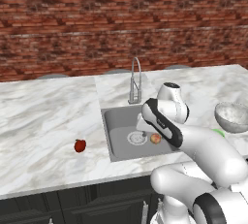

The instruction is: Remove the peach and bell pepper from the sink. Then move the bowl and cup from the counter to the sink for washing.

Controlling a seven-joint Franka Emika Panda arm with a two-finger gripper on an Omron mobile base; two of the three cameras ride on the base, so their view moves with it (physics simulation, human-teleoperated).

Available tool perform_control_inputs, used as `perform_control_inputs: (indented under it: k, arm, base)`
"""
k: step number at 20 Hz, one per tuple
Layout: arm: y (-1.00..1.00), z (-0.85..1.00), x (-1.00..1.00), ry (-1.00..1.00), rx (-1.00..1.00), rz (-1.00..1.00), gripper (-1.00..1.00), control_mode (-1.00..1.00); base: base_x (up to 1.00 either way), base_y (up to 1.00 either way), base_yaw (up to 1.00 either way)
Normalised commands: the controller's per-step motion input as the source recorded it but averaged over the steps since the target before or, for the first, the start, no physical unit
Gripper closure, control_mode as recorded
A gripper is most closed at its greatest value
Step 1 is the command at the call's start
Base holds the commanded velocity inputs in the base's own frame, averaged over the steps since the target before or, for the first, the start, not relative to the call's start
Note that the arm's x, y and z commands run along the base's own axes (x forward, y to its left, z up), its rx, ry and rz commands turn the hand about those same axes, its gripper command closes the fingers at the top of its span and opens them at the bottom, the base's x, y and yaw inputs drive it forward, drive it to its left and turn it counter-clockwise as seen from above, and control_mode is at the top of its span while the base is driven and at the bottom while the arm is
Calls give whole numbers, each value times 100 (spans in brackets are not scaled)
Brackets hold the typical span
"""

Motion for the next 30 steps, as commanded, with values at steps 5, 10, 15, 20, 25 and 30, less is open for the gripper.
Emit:
perform_control_inputs:
  k: [5,10,15,20,25,30]
  arm:
    - [-39,0,0,-2,2,18,-100,-100]
    - [-33,0,2,-8,1,22,-100,-100]
    - [-29,0,6,-7,1,25,-100,-100]
    - [-22,0,13,-5,1,26,-100,-100]
    - [-14,-1,24,0,1,22,-100,-100]
    - [-14,-2,23,-2,1,23,-100,-100]
  base:
    - [0,0,0]
    - [0,0,0]
    - [0,0,0]
    - [0,0,0]
    - [0,0,0]
    - [0,0,0]
